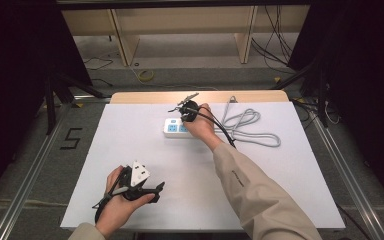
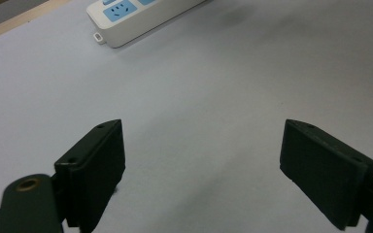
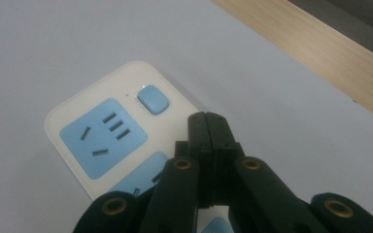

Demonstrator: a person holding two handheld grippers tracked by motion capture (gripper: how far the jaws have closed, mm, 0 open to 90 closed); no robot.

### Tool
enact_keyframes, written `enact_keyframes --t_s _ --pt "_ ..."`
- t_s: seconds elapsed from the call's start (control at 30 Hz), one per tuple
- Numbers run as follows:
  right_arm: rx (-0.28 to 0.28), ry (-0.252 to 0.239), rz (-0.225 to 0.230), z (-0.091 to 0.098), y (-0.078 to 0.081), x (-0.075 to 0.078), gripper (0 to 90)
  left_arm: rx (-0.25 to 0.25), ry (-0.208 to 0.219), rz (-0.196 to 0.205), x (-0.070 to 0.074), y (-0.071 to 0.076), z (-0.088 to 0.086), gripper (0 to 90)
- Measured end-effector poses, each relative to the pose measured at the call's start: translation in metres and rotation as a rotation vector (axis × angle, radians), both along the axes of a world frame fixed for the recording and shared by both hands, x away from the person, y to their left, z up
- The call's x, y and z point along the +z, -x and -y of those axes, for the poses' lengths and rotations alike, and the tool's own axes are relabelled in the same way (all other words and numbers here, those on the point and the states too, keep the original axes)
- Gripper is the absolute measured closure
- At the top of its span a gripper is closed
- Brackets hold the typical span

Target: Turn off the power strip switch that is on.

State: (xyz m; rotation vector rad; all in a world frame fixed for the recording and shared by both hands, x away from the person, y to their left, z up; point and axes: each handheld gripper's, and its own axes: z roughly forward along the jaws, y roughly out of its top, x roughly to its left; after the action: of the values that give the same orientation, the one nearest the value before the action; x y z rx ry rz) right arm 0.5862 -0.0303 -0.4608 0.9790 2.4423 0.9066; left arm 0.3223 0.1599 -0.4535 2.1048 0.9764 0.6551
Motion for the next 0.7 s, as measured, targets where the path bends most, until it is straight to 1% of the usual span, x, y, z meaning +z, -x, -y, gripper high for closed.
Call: enact_keyframes --t_s 0.07,0.1,0.2,0.3,0.47,0.53,0.63,0.7 --pt "-0.004 -0.001 -0.001 0.0 0.0003 -0.0001 90.0 0.001 0.001 0.0 0.0001 0.0001 -0.0001 16.1" --pt "-0.01 -0.006 0.012 -0.0004 0.0004 -0.0009 90.0 0.002 0.002 0.0 0.0001 0.0001 -0.0002 16.1" --pt "-0.012 -0.005 0.012 -0.0005 0.0005 -0.0009 90.0 0.006 0.009 0.001 -0.0002 0.0 -0.0002 16.1" --pt "-0.008 -0.003 0.008 0.0 0.0003 -0.0008 90.0 0.001 0.002 0.0 0.0001 0.0 -0.0003 16.1" --pt "-0.021 -0.015 0.015 0.0009 -0.0001 -0.0018 90.0 0.005 0.005 0.0 0.0001 0.0002 -0.0005 16.1" --pt "-0.02 -0.004 0.023 -0.0003 0.0002 -0.0016 90.0 0.008 0.01 0.001 -0.0002 0.0001 -0.0003 16.1" --pt "-0.021 -0.01 0.023 0.0004 -0.0002 -0.0018 90.0 0.006 0.005 -0.001 0.0001 0.0001 -0.0005 16.1" --pt "-0.023 -0.016 0.013 0.0007 0.0001 -0.0016 90.0 0.009 0.01 0.001 -0.0001 0.0003 -0.0002 16.1"
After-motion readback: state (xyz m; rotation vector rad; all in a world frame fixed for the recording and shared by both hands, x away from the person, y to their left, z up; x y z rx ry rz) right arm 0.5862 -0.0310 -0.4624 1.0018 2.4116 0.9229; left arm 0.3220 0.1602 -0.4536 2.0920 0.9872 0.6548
